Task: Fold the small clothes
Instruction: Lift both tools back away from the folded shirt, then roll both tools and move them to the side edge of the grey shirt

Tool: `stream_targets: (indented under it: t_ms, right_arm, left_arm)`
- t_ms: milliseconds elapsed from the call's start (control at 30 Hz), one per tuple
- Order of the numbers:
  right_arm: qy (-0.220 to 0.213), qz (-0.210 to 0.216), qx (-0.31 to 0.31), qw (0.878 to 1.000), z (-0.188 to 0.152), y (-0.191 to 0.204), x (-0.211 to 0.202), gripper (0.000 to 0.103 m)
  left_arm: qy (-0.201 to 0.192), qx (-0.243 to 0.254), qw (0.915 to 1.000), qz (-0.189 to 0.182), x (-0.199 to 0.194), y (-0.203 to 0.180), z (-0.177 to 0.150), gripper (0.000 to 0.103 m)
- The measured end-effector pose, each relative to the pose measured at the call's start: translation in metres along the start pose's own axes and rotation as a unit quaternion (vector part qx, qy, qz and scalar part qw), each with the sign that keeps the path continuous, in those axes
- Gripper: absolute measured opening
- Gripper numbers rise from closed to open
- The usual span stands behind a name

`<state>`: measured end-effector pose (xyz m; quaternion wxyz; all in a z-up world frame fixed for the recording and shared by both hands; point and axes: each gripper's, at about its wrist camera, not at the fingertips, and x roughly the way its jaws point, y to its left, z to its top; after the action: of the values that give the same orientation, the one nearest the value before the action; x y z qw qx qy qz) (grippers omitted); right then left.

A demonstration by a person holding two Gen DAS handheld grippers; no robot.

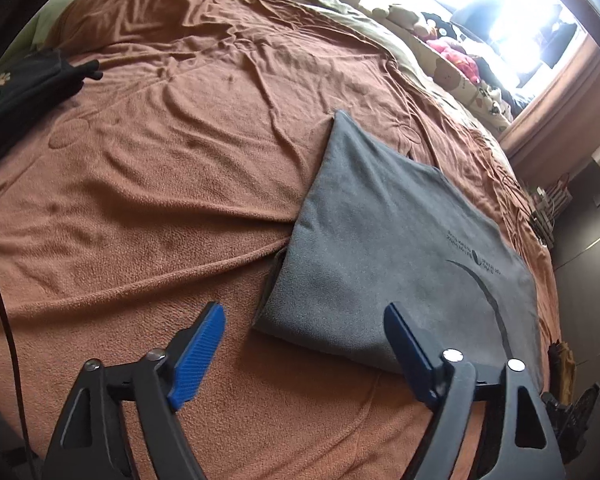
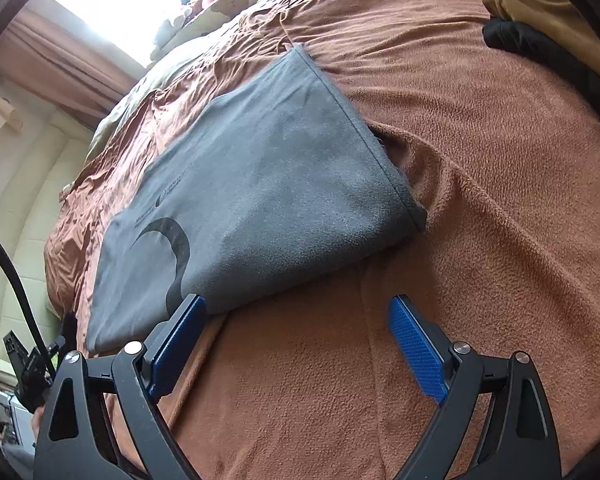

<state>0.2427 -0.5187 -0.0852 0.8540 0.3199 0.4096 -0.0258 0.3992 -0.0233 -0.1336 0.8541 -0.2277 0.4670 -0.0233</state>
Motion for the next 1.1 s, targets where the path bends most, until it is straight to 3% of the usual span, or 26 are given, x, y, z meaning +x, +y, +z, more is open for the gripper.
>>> stream_targets:
  t_ms: [33,100,200,433,600,733,967,1100]
  right_arm:
    - [-0.006,0.0,0.004,1.0,0.0,-0.002,-0.002,0.092]
    - [-0.014,-0.005,0.012,1.0,-0.001,-0.005,-0.003,0.092]
    - [-0.026,-0.004,0.025,0.999,-0.003,-0.01,-0.007,0.091]
    - [-0.038,0.019,0.065,0.997,-0.012,-0.023,-0.01,0.077]
    - [-0.042,0.022,0.089,0.995,-0.014,-0.029,-0.004,0.073]
    - [-0.051,0.036,0.105,0.992,-0.015,-0.03,-0.001,0.063]
    - [-0.061,0.036,0.14,0.988,-0.017,-0.039,0.003,0.057]
    - [-0.073,0.036,0.167,0.983,-0.022,-0.044,0.002,0.045]
  left_arm:
    - [0.004,-0.01,0.9999,-0.004,0.002,0.002,0.002,0.064]
    - [0.008,-0.029,0.9995,-0.012,0.007,0.006,0.004,0.06]
    - [0.017,-0.05,0.9984,-0.02,0.011,0.01,0.005,0.059]
    - [0.039,-0.095,0.994,-0.035,0.015,0.022,-0.005,0.056]
    - [0.058,-0.125,0.9894,-0.045,0.024,0.025,-0.015,0.044]
    - [0.066,-0.122,0.9897,-0.039,0.032,0.02,-0.019,0.043]
    - [0.063,-0.132,0.9889,-0.024,0.039,0.02,-0.02,0.043]
    - [0.059,-0.145,0.9875,-0.017,0.037,0.018,-0.027,0.043]
